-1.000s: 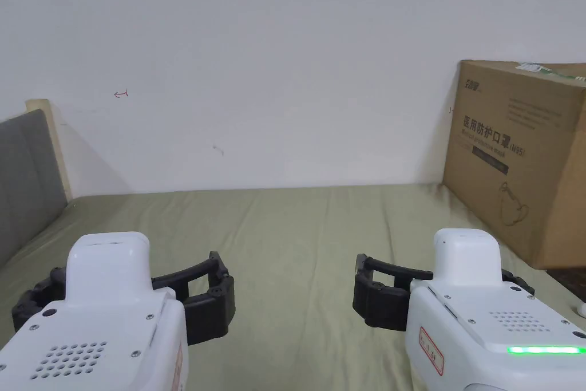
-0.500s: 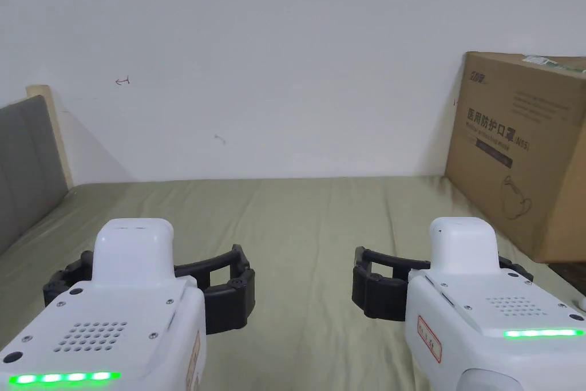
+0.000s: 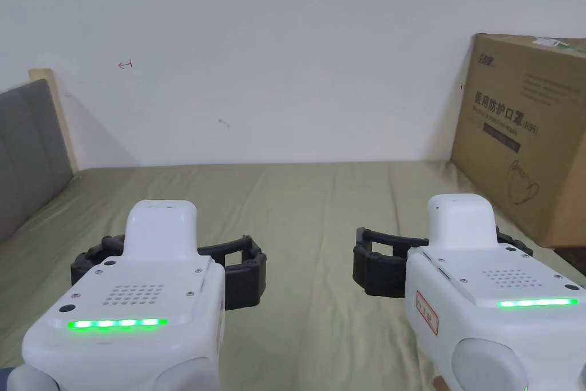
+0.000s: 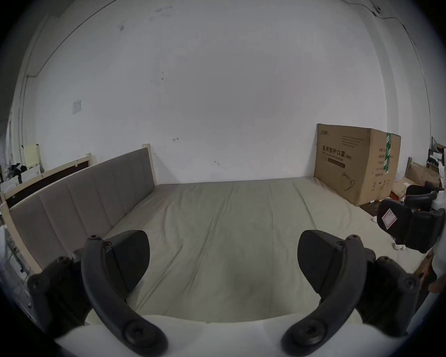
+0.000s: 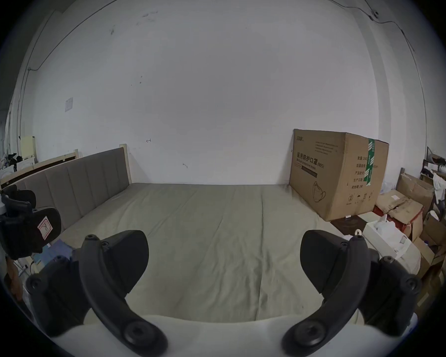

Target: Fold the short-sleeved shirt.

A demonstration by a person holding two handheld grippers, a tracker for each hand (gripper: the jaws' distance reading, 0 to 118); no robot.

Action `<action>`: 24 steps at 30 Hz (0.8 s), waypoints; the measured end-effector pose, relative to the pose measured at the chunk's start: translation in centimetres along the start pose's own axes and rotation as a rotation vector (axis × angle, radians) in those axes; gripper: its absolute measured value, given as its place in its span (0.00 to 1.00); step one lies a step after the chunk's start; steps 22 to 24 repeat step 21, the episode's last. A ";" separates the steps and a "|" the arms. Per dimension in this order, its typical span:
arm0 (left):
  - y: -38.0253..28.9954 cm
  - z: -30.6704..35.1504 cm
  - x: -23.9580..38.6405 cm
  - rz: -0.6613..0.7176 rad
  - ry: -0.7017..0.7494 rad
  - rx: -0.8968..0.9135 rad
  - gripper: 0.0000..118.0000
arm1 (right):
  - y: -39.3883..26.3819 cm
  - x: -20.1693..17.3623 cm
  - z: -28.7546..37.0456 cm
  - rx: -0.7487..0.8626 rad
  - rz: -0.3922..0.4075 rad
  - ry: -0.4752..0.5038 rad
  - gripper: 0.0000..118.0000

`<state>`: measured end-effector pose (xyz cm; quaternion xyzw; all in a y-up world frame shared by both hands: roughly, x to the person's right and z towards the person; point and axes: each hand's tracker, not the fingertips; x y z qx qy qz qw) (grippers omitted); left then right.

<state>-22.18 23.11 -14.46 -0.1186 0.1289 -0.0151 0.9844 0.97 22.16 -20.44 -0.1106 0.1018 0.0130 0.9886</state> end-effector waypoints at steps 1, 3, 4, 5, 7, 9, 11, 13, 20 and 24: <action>0.0 0.0 0.0 -0.004 0.002 0.003 0.98 | 0.0 0.0 0.0 -0.001 0.000 0.000 0.99; 0.1 0.0 0.0 -0.003 0.006 0.003 0.98 | 0.0 -0.1 -0.1 -0.001 0.001 0.001 0.99; 0.2 0.0 0.1 0.002 0.015 -0.002 0.98 | 0.0 -0.1 -0.1 -0.002 0.000 0.002 0.99; 0.4 -0.2 0.1 0.003 0.023 -0.013 0.98 | 0.0 -0.1 -0.2 -0.002 -0.002 0.003 0.99; 0.4 -0.5 0.0 0.000 0.025 -0.020 0.98 | 0.0 0.0 -0.3 -0.005 -0.009 0.008 0.99; 0.6 -0.7 -0.1 0.004 0.020 -0.023 0.98 | 0.0 0.0 -0.3 -0.007 -0.015 0.012 0.99; 0.7 -0.8 -0.3 0.011 0.017 -0.043 0.98 | 0.0 0.0 -0.3 -0.009 -0.013 0.014 0.99; 0.5 -0.3 -0.2 0.008 0.053 0.009 0.98 | -0.1 0.0 -0.3 -0.010 -0.006 0.012 0.99; 0.6 -0.5 0.2 -0.009 0.085 -0.023 0.98 | -0.3 -0.2 -0.4 -0.012 -0.027 0.032 0.99; 0.5 -0.4 0.1 -0.002 0.076 -0.014 0.98 | -0.3 -0.3 -0.5 -0.012 -0.026 0.031 0.99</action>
